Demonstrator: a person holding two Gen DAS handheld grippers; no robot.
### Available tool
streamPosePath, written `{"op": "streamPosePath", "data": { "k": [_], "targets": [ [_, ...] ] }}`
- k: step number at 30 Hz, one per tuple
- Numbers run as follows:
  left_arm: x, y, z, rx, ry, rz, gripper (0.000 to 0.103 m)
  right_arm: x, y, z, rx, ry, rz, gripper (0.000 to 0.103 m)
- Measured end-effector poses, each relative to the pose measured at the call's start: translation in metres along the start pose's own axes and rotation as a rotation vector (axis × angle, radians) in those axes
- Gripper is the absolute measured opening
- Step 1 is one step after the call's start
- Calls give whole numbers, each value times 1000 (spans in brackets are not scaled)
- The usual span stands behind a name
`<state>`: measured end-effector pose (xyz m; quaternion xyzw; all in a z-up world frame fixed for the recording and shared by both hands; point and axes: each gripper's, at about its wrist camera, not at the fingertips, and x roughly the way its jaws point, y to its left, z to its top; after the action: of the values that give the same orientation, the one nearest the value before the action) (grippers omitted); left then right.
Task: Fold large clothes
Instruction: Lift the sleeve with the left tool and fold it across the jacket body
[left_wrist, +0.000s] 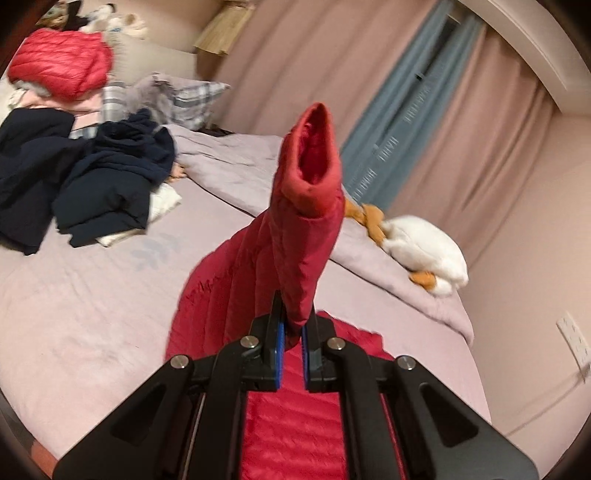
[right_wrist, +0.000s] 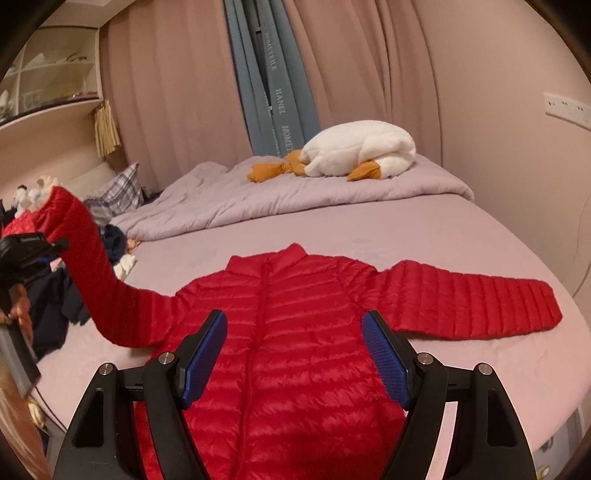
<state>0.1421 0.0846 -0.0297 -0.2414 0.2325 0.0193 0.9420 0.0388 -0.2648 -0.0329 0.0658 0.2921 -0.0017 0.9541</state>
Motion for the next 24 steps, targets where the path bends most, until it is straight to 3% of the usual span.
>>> {"op": "streamPosePath", "data": {
  "k": [24],
  "targets": [
    [29, -90, -91, 204, 243, -136, 7, -14, -42, -14, 93, -28, -72, 77]
  ]
}}
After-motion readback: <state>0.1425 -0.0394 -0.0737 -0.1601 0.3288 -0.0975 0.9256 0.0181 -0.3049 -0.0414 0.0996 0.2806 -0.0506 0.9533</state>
